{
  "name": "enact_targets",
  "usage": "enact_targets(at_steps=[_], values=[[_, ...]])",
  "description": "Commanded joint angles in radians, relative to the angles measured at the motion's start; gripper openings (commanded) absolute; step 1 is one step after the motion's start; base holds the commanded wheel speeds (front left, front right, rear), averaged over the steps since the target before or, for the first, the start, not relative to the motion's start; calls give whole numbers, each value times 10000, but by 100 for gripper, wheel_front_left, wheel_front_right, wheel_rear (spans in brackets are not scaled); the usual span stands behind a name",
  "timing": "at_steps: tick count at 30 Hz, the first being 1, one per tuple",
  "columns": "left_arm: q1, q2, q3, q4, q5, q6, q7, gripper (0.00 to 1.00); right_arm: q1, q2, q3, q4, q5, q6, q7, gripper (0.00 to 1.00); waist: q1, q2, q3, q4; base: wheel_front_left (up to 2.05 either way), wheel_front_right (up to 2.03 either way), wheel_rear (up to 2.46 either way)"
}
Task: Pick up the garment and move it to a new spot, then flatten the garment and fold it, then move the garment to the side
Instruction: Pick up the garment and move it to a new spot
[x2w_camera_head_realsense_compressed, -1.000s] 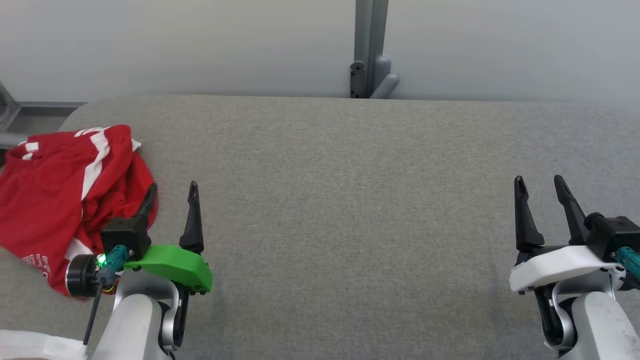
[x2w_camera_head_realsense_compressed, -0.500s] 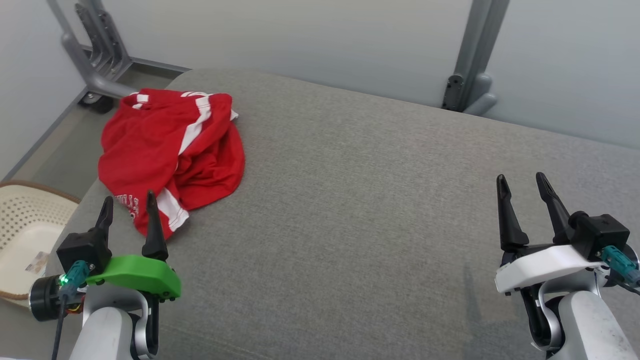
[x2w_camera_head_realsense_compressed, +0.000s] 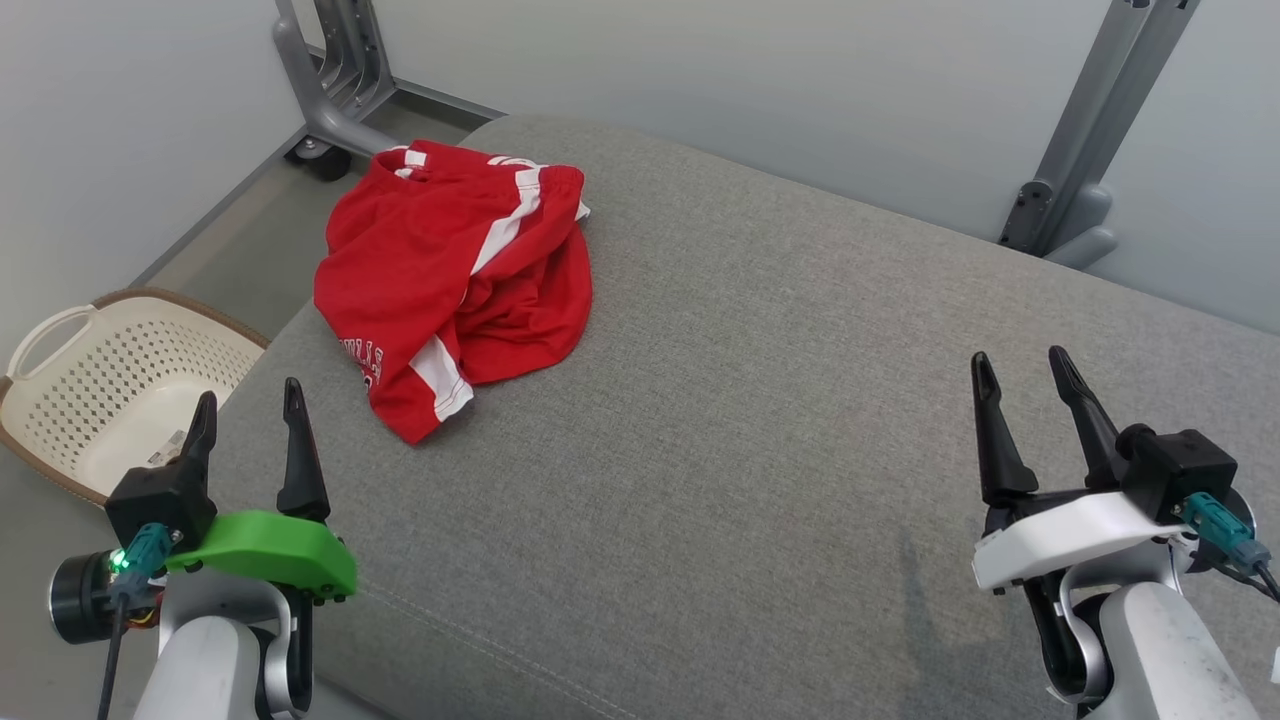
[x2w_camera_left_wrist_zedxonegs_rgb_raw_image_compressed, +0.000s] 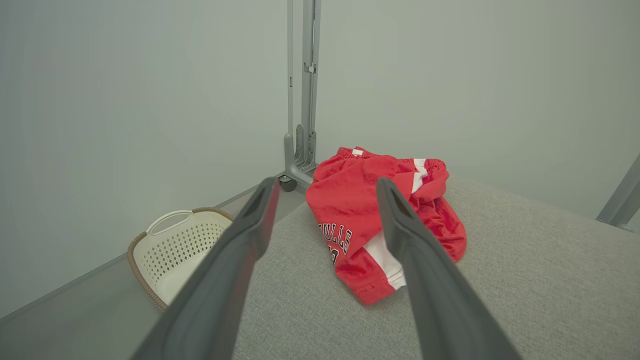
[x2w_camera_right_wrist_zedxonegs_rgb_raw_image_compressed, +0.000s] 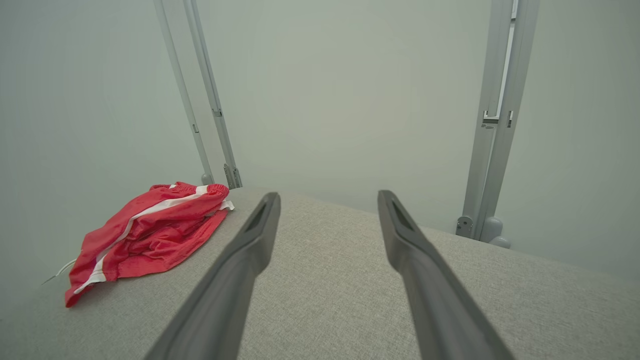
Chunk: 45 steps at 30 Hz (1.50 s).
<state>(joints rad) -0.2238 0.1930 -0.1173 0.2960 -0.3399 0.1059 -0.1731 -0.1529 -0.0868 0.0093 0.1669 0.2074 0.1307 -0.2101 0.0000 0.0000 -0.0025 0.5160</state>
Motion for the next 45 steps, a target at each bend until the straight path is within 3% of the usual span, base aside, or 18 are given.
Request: enact_targets(at_steps=[1, 14, 24, 28, 38, 45], values=[[5, 31, -24, -53, -13, 42, -10, 100, -44, -38, -2, 37, -72, 1, -48, 100, 0, 0, -2, -7, 0, 0, 0], [-441, 111, -115, -133, -73, 52, -52, 100, -158, -79, -6, 95, -123, 1, 8, 100, 0, 0, 120, -61, 0, 0, 0], [-2445, 411, -64, 294, -438, -634, 189, 100, -751, -319, 305, -550, -297, 1, 429, 100, 0, 0, 1370, -1109, 0, 0, 0], [-3187, 509, 29, 1000, -731, -921, 408, 100, -1020, -463, 459, -828, -354, 1, 623, 100, 0, 0, 1990, -1599, 0, 0, 0], [-5386, 793, -6, 4693, -1428, -1897, 1427, 100, -1735, -743, 726, -1374, -294, 1, 927, 100, 0, 0, 3609, -2827, 0, 0, 0], [-6276, 1074, 27, 6788, -1925, -2208, 1943, 100, -2114, -712, 895, -1272, -238, 1, 777, 100, 0, 0, 4153, -3349, 0, 0, 0]])
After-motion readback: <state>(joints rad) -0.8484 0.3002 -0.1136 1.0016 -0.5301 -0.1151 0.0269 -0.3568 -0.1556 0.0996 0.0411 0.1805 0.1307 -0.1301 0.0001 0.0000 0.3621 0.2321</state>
